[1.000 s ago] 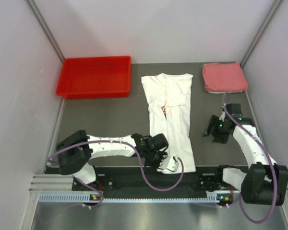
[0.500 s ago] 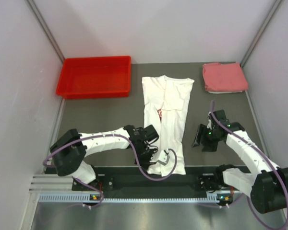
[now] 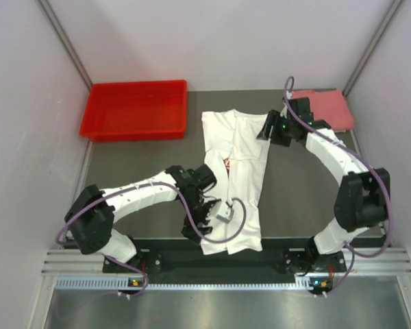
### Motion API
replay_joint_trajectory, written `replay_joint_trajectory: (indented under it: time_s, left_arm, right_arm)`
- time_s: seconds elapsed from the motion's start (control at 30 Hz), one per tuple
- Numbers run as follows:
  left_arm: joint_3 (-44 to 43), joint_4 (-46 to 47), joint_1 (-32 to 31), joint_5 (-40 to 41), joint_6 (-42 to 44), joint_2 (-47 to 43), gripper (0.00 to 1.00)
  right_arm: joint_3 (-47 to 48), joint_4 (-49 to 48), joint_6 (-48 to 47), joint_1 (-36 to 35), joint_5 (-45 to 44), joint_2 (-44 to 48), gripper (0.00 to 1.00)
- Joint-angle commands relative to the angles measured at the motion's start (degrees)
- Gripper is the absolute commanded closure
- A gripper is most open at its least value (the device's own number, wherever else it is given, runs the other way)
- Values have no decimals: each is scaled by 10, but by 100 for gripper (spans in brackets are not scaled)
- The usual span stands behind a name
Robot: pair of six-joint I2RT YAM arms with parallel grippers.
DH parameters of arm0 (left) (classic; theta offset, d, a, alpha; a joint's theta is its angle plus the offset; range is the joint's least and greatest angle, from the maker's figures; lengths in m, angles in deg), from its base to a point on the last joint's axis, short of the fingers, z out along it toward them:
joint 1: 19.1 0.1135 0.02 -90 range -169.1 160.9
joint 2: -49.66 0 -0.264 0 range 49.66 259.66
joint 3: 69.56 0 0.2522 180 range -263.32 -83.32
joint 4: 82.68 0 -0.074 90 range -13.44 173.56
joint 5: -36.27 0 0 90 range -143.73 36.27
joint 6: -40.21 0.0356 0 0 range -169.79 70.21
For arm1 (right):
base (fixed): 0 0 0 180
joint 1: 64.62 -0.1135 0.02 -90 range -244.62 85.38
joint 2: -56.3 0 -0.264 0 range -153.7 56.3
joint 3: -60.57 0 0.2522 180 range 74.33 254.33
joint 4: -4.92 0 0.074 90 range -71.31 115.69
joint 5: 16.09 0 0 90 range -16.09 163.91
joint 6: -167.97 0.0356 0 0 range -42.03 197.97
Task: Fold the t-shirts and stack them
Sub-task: Fold the tshirt
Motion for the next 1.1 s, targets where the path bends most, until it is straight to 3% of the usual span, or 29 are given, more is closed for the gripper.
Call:
replay_joint_trajectory:
  time_s: [0.0, 0.1, 0.13, 0.17, 0.2, 0.27, 0.43, 0.63, 0.8, 0.97, 1.03, 1.07]
  left_arm:
    - [-94, -61, 96, -46, 20, -38, 15]
    - [-146, 57, 207, -43, -114, -19, 21]
    - [-151, 100, 232, -33, -161, -13, 30]
    - [-154, 142, 250, -10, -244, -1, 38]
    - [-152, 218, 265, 63, -275, 5, 41]
    - [-158, 261, 264, 113, -313, 31, 39]
    - [-175, 360, 265, 219, -345, 101, 28]
    - [-194, 394, 266, 291, -367, 189, 26]
    - [-178, 411, 265, 263, -378, 223, 27]
    - [-170, 412, 265, 211, -403, 250, 33]
    - [-169, 413, 264, 193, -413, 256, 39]
    - [-171, 413, 265, 193, -416, 257, 40]
  right_arm:
    - [93, -123, -16, -13, 9, -73, 41]
    - [185, -158, -20, -27, 15, -162, 43]
    - [209, -166, -20, -31, 17, -207, 43]
    - [253, -175, -22, -38, 23, -229, 44]
    - [274, -193, -19, -42, 23, -251, 46]
    - [335, -206, -8, -46, 22, -313, 48]
    - [462, -191, 9, -59, 27, -455, 49]
    - [539, -189, 12, -76, 37, -530, 45]
    - [522, -188, 0, -83, 10, -532, 46]
    - [524, -210, 17, -84, 24, -546, 58]
    - [534, -210, 29, -87, 42, -555, 58]
    - [533, -206, 30, -87, 46, -555, 53]
